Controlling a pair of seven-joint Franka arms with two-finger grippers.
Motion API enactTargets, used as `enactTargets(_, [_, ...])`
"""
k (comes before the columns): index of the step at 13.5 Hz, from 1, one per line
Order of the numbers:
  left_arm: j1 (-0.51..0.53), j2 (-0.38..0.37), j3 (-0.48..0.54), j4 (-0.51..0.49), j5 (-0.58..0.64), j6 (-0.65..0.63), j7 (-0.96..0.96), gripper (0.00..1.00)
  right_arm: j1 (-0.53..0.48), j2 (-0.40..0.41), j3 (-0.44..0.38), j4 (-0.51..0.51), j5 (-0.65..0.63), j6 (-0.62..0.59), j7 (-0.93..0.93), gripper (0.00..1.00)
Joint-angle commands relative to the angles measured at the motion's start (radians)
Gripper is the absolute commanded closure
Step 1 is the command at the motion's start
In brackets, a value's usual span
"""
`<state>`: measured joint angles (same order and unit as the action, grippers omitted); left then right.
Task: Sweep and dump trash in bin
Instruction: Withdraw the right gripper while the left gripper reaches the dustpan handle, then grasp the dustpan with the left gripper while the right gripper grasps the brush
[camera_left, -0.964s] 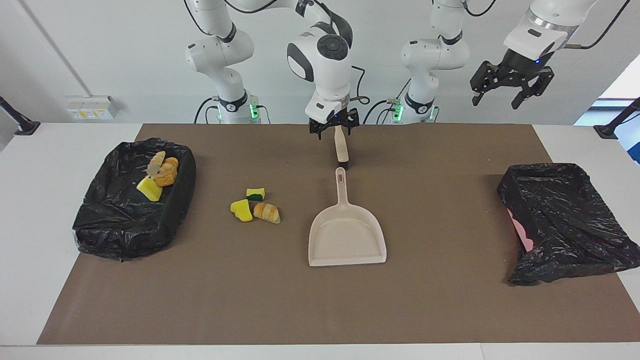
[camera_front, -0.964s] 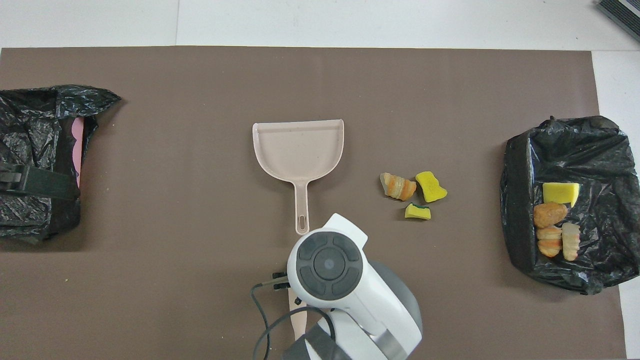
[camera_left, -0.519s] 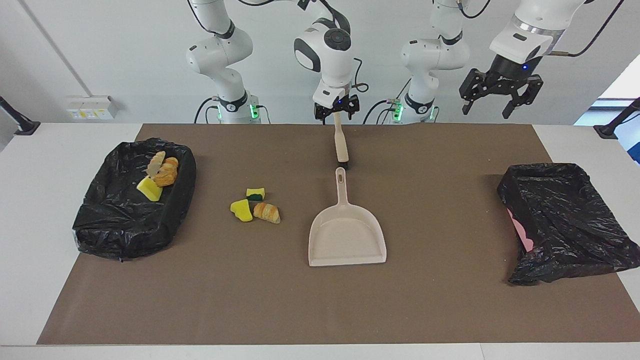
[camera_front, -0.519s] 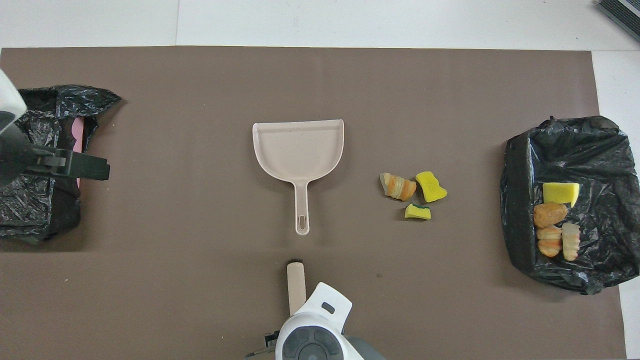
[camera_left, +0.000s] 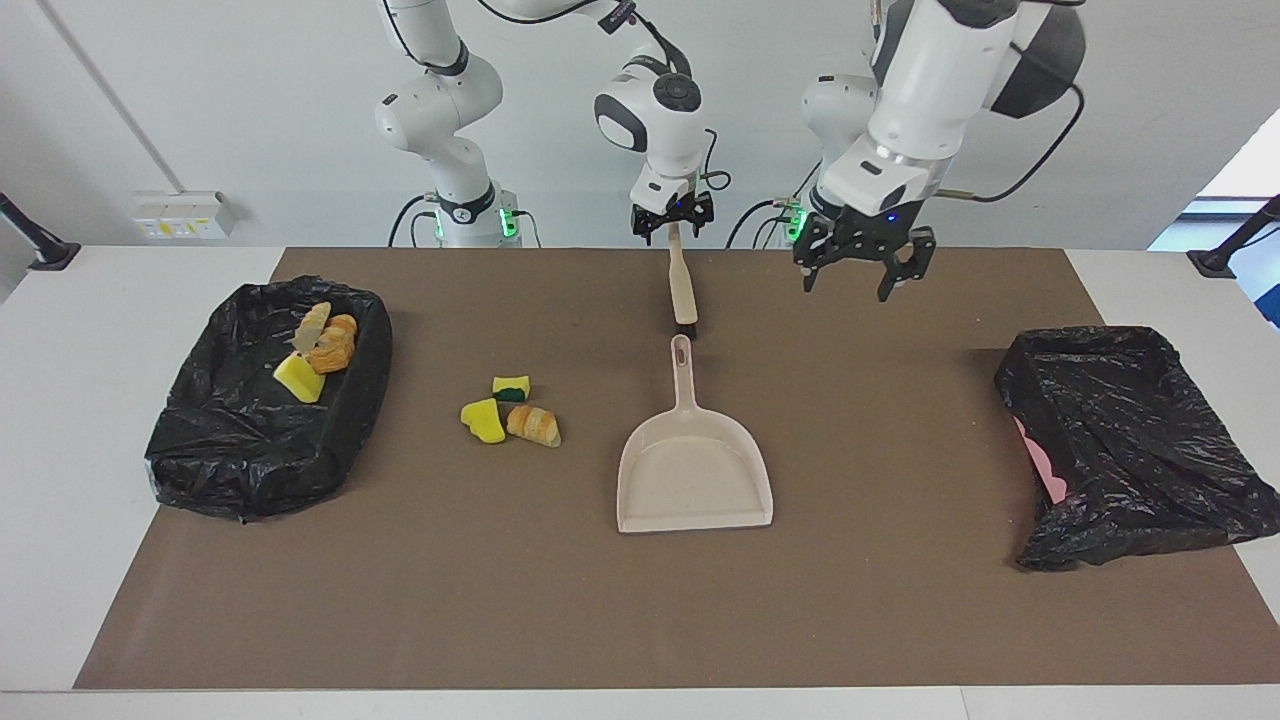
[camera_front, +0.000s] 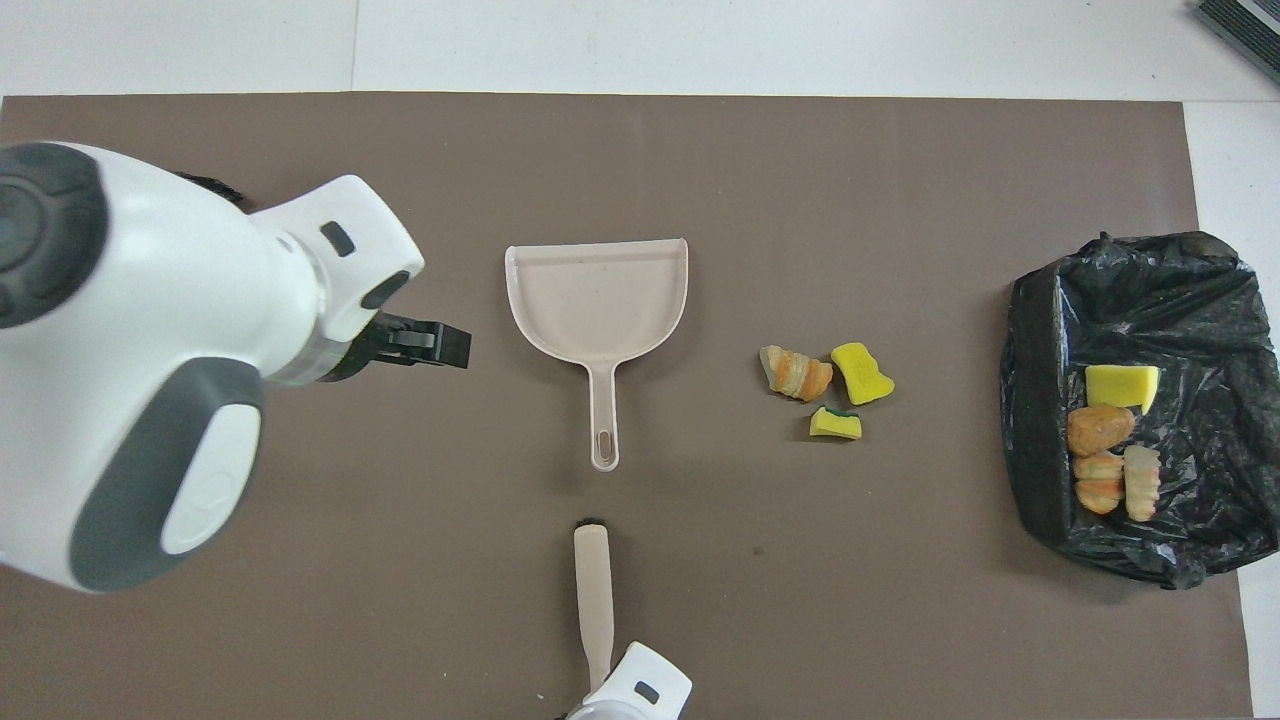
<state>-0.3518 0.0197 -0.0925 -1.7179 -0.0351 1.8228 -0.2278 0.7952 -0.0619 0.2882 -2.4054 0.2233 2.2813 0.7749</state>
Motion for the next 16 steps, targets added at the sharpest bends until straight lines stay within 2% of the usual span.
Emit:
enactTargets(1, [-0.055, 0.015, 0.017, -0.043, 0.017, 0.065, -0.039, 0.0, 0.007, -0.026, -0.004, -0.027, 0.025, 0.027, 0.024, 0.0])
enactTargets(2, [-0.09, 0.049, 0.017, -0.045, 0.021, 0.087, -0.068, 0.0, 0.007, -0.023, -0.004, -0.024, 0.025, 0.027, 0.024, 0.0])
enactTargets(3, [-0.116, 0.092, 0.017, -0.045, 0.029, 0.114, -0.105, 0.0, 0.006, -0.019, -0.004, -0.021, 0.025, 0.03, 0.023, 0.05])
enactTargets(6, [-0.196, 0.212, 0.017, -0.043, 0.078, 0.219, -0.217, 0.0, 0.006, -0.018, -0.004, -0.02, 0.025, 0.032, 0.024, 0.39])
enactTargets(7, [-0.206, 0.233, 0.017, -0.043, 0.078, 0.234, -0.226, 0.0, 0.006, -0.016, -0.004, -0.018, 0.027, 0.032, 0.023, 0.54])
enactTargets(9, [-0.211, 0.261, 0.017, -0.046, 0.078, 0.272, -0.248, 0.0, 0.006, -0.013, -0.004, -0.011, 0.027, 0.032, 0.023, 0.98])
enactTargets(12, [-0.217, 0.292, 0.017, -0.046, 0.078, 0.3, -0.251, 0.0, -0.016, 0.017, -0.007, 0.051, 0.027, -0.005, 0.011, 1.0])
enactTargets(16, [-0.245, 0.315, 0.017, -0.063, 0.08, 0.299, -0.286, 0.0, -0.09, -0.03, -0.014, 0.086, 0.025, -0.146, -0.078, 1.0])
